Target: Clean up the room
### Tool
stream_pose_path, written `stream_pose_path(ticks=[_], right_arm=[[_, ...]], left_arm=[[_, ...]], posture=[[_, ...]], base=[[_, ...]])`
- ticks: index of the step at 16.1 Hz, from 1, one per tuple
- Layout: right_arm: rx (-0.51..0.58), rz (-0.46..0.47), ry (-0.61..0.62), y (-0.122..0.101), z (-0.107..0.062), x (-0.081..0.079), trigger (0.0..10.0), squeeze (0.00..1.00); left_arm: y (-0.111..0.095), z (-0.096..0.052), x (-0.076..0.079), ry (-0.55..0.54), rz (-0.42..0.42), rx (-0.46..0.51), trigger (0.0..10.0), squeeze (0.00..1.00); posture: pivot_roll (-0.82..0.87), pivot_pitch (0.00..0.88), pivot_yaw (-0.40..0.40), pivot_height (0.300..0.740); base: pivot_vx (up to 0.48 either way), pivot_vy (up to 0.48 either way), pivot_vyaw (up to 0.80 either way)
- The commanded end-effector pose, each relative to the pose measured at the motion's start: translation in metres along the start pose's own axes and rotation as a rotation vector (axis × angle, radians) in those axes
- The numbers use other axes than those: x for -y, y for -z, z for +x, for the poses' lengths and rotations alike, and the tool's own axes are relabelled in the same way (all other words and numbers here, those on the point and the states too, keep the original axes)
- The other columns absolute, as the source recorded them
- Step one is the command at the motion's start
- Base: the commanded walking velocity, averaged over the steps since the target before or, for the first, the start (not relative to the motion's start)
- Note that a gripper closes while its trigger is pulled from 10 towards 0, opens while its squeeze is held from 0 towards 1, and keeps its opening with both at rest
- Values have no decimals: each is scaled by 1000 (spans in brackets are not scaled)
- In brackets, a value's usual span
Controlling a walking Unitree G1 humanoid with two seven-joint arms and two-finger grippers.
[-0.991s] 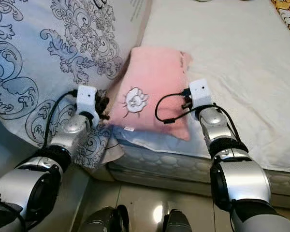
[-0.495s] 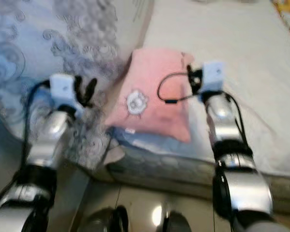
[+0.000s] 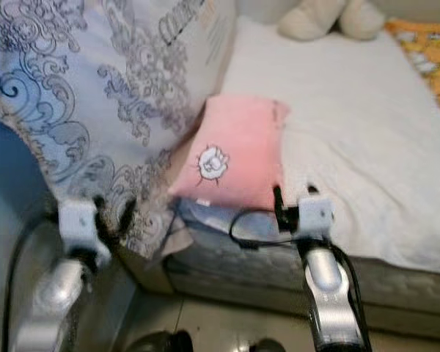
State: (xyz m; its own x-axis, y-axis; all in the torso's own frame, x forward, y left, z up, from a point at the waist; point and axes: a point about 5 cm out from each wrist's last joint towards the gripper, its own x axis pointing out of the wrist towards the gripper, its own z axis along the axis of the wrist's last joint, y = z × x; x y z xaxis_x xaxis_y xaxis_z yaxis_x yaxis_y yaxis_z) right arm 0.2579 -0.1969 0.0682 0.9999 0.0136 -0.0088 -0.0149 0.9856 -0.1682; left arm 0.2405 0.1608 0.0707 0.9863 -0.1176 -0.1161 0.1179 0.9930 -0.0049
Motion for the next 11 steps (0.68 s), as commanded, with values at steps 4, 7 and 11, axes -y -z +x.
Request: stream_pose_path(ticks=[4,7,11], right_arm=[[33,-16,15,-19,24,-4,10000,0],[49,-16,18,-27,34,-4,10000,0],[59,-10,-19,-29,33,-15,10000,0]], left_arm=[[-13,27,0,3,2,16,10000,0],[-13,35,-8,-70,40,9,10000,0],[-18,39,-9,-58,54,38,10000,0]], posture=[[-145,0,127,740],[-155,0,131,740],[-146,0,125,740]], base=[[0,-452,0],[0,-306,0],[0,0,0]])
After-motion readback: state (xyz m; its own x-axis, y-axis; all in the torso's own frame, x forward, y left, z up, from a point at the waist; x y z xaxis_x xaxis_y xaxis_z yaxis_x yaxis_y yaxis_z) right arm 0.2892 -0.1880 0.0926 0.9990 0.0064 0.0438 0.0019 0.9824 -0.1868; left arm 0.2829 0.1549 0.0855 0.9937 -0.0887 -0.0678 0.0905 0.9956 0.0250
